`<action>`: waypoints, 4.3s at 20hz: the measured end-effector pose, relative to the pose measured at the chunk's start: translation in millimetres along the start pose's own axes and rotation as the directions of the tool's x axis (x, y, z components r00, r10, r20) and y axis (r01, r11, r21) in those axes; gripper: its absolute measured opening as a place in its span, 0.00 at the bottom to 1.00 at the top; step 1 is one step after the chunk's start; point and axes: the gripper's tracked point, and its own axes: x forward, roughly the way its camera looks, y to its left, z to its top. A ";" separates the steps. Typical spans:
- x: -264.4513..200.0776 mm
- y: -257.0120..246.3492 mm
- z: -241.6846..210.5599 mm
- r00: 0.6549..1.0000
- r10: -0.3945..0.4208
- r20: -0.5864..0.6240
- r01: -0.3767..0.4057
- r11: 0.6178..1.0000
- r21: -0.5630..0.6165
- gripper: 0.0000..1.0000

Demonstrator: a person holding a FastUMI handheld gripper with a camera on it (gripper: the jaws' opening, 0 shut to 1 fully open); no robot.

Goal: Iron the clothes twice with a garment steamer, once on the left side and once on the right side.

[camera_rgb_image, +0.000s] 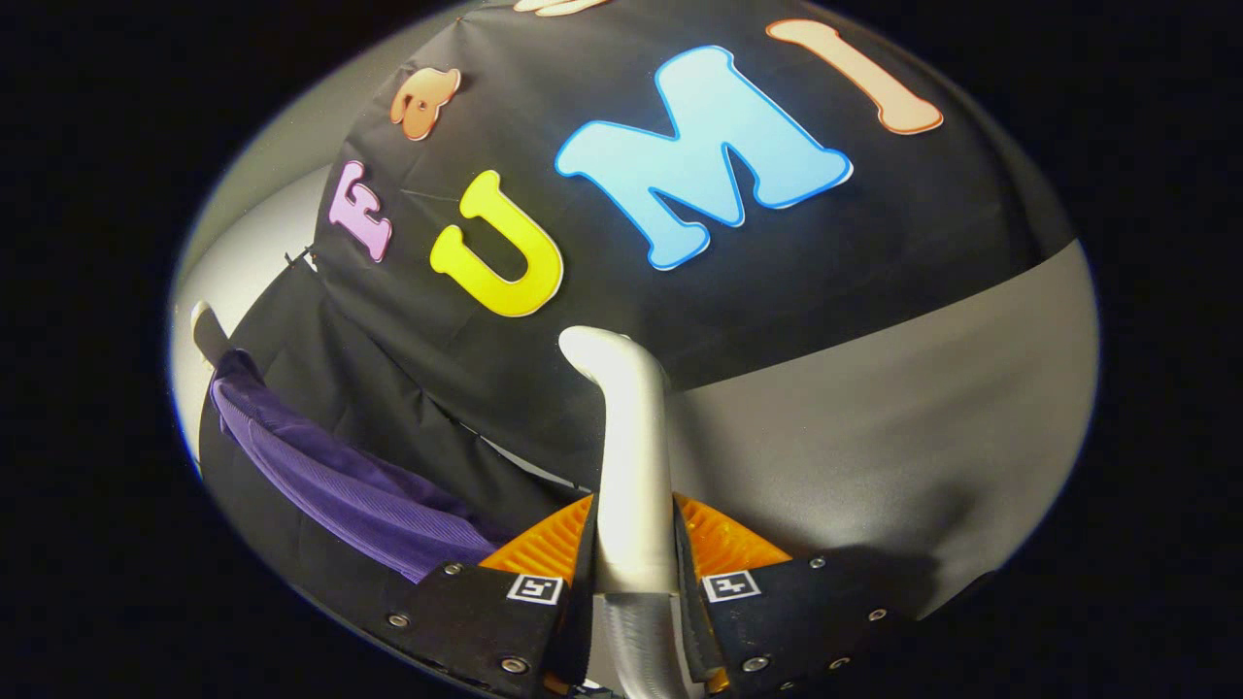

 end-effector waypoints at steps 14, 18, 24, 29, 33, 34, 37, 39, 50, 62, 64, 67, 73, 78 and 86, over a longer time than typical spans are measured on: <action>-189.1 66.2 -49.2 0.903 0.024 0.429 0.026 0.993 -0.111 0.36; -229.3 80.9 -88.5 0.848 0.003 0.529 0.082 0.987 -0.138 0.36; -265.2 93.6 -151.3 0.798 -0.080 0.598 0.183 0.976 -0.114 0.36; -283.4 119.1 -189.2 0.725 -0.104 0.681 0.274 0.950 -0.147 0.36; -290.6 138.9 -205.9 0.666 -0.127 0.735 0.329 0.935 -0.137 0.36; -293.5 144.4 -212.4 0.673 -0.123 0.730 0.325 0.935 -0.143 0.36; -293.2 161.4 -218.3 0.667 -0.102 0.738 0.326 0.930 -0.167 0.36; -292.9 176.0 -218.9 0.655 -0.073 0.752 0.333 0.922 -0.200 0.36; -259.8 254.5 -169.5 0.646 0.083 0.759 0.266 0.907 -0.326 0.36; -184.7 332.1 -98.3 0.658 0.214 0.722 0.194 0.878 -0.437 0.37; -170.4 343.6 -91.5 0.665 0.229 0.711 0.201 0.862 -0.465 0.36; -150.2 351.9 -99.0 0.690 0.246 0.680 0.216 0.827 -0.518 0.37; -135.0 343.3 -127.7 0.714 0.239 0.659 0.236 0.803 -0.547 0.37; -123.0 321.1 -161.9 0.766 0.203 0.610 0.223 0.806 -0.548 0.37; -107.3 276.8 -229.7 0.834 0.106 0.541 0.247 0.806 -0.539 0.37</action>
